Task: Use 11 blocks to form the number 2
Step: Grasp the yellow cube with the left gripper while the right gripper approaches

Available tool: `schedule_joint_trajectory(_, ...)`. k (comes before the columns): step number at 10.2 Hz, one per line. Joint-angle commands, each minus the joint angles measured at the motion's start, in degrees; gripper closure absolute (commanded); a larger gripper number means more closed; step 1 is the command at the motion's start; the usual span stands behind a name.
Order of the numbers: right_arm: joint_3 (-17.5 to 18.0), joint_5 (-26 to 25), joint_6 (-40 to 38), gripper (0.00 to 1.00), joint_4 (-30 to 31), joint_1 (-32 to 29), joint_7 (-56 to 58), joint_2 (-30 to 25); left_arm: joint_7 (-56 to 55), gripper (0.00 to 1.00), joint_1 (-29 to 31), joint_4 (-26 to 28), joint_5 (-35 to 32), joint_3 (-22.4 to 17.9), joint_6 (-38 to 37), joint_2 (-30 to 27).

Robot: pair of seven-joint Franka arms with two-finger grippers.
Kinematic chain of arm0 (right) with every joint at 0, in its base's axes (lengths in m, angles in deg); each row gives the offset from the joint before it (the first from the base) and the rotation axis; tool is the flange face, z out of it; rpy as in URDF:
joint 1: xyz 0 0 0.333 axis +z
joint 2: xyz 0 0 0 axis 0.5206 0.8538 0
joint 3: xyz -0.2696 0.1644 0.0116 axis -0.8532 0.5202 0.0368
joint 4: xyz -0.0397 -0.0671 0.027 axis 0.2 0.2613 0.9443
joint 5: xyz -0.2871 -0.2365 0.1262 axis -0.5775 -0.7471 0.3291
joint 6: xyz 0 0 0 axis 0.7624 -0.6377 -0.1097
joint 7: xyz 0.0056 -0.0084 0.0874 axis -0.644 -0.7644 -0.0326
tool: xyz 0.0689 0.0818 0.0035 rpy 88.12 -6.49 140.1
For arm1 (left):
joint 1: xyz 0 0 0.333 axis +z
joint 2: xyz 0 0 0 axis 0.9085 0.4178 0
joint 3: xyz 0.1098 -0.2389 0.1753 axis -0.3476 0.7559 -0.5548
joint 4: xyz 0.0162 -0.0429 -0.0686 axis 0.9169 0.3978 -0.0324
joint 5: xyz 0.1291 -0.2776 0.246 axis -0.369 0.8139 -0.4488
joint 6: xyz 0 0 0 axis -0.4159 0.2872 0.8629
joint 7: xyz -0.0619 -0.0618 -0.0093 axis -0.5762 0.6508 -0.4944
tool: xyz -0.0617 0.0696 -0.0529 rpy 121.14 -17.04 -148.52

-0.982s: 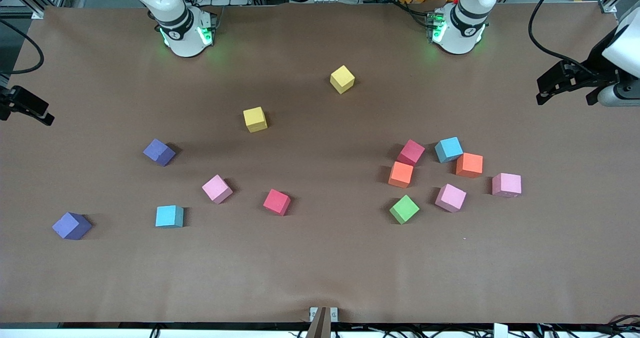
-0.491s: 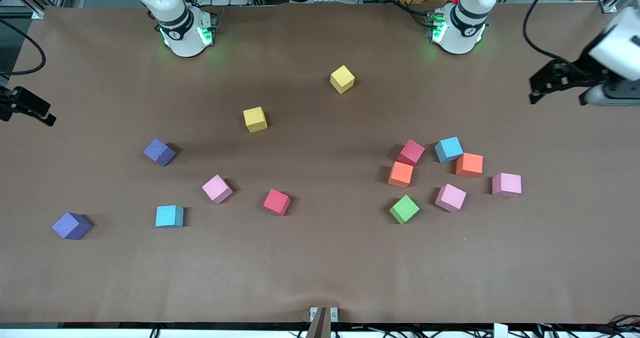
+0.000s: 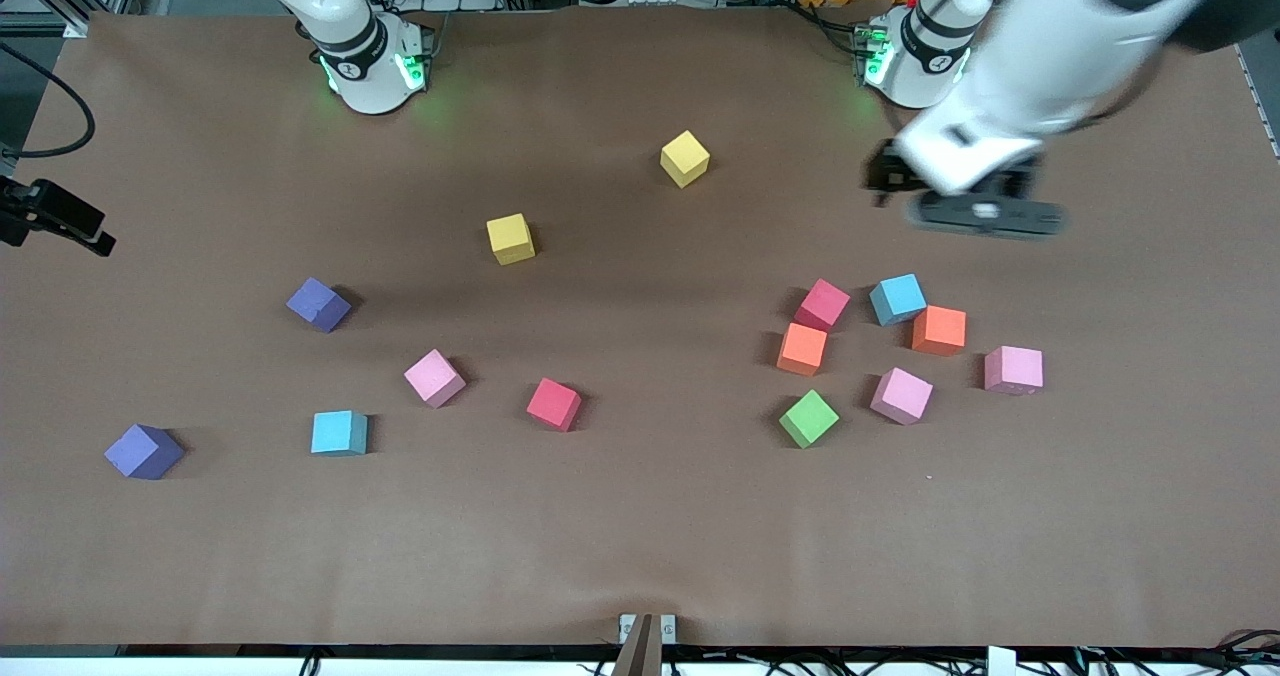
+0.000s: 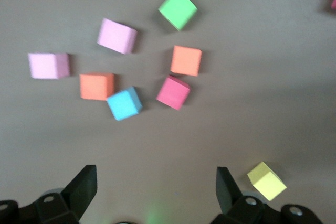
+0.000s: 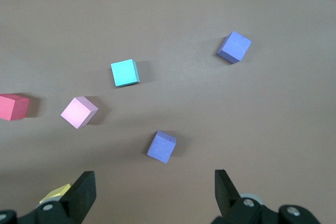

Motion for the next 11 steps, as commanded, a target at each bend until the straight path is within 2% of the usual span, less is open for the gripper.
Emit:
schedule_joint_trajectory(1, 0.1, 0.1, 0.3, 0.0, -1.0, -0.2, 0.8, 3.3, -11.4, 0.0, -0.3, 7.8, 2.3, 6.6, 4.1, -1.6)
schedule_joint_trajectory(3, 0.2, 0.5, 2.5, 0.0, -1.1, 0.0, 0.0, 8.6, -22.7, 0.0, -1.1, 17.2, 6.4, 10.5, 12.9, -3.0)
schedule_joint_trajectory(4, 0.1, 1.8, 3.9, 0.0, -0.9, -0.2, -0.4, 11.5, -27.6, 0.0, -2.3, 20.3, 6.4, 12.0, 16.3, -3.1)
schedule_joint_trajectory(8, 0.0, 2.9, 10.1, 0.0, -0.6, -0.5, -8.7, 18.9, -44.5, 0.0, -9.6, 31.2, 6.6, 13.8, 28.5, -2.7)
schedule_joint_trajectory(10, -0.3, 4.8, 13.8, 0.0, -0.6, -1.1, -11.0, 22.8, -57.4, 0.0, -11.9, 32.7, 6.8, 13.8, 31.6, -1.0)
schedule_joint_trajectory(11, -0.6, 4.8, 16.2, 0.0, -0.9, -0.9, -10.2, 24.3, -59.7, 0.0, -12.4, 33.4, 9.8, 13.8, 33.8, 0.2)
